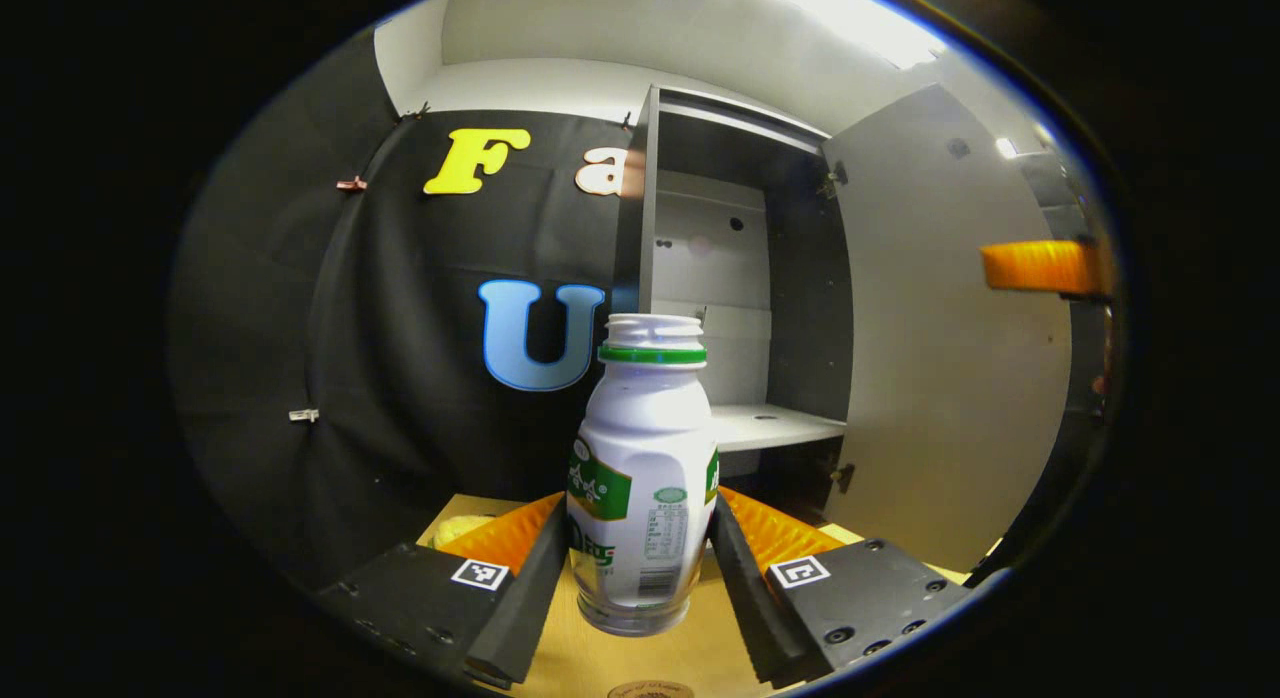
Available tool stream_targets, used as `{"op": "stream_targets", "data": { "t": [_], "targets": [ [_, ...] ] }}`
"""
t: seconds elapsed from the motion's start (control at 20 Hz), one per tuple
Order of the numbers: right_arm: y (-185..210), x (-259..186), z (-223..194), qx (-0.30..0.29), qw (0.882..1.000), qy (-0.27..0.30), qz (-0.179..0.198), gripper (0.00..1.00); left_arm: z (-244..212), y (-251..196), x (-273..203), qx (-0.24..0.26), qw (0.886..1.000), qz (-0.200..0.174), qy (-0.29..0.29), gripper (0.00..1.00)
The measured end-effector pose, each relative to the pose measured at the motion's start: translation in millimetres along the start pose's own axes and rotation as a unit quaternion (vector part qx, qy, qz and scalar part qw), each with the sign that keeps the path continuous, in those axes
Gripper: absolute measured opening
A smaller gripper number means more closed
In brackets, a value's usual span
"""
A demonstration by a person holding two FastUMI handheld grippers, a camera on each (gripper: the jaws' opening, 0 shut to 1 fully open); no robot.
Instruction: Open the cabinet door with the right hand, grasp the bottle in the cabinet with the left hand and place it on the coaster, then close the cabinet door with the right hand.
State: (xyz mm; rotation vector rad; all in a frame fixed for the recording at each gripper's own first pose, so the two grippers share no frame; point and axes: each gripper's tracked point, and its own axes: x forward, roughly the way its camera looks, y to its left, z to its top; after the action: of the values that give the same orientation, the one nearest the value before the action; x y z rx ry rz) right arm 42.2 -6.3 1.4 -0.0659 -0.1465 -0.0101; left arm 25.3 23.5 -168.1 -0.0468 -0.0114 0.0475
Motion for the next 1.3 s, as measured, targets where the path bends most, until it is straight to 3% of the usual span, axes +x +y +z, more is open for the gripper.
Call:
{"op": "stream_targets", "data": {
  "t": [0.05,0.1,0.25,0.45,0.7,0.9,1.3],
  "targets": [
    [-2.6,12.4,-6.5,0.005,1.000,0.003,-0.013,0.76,-14.5,-3.7,-4.0,-0.005,1.000,0.004,0.002,0.80],
    [-3.9,23.0,-15.4,0.005,1.000,0.008,-0.023,0.87,-31.4,-6.4,-7.9,-0.007,1.000,0.009,0.005,0.80],
    [-1.5,46.9,-32.1,-0.036,0.999,0.004,-0.035,0.99,-83.1,-14.0,-22.1,-0.003,0.999,0.028,0.017,0.80],
    [23.1,51.8,-57.7,-0.034,0.999,0.005,-0.009,0.98,-143.6,-24.8,-34.7,-0.001,0.999,0.035,0.022,0.80],
    [24.6,52.2,-99.2,-0.040,0.999,0.037,0.004,0.98,-197.4,-16.3,-34.3,-0.019,0.998,0.060,0.023,0.81],
    [24.2,55.4,-122.1,-0.027,0.998,0.058,0.014,0.98,-222.6,-11.7,-31.0,0.005,0.997,0.074,0.026,0.81],
    [17.1,57.8,-131.7,-0.031,0.997,0.073,0.012,0.98,-249.2,-14.8,-29.0,0.001,0.997,0.072,0.038,0.82]
  ]
}}
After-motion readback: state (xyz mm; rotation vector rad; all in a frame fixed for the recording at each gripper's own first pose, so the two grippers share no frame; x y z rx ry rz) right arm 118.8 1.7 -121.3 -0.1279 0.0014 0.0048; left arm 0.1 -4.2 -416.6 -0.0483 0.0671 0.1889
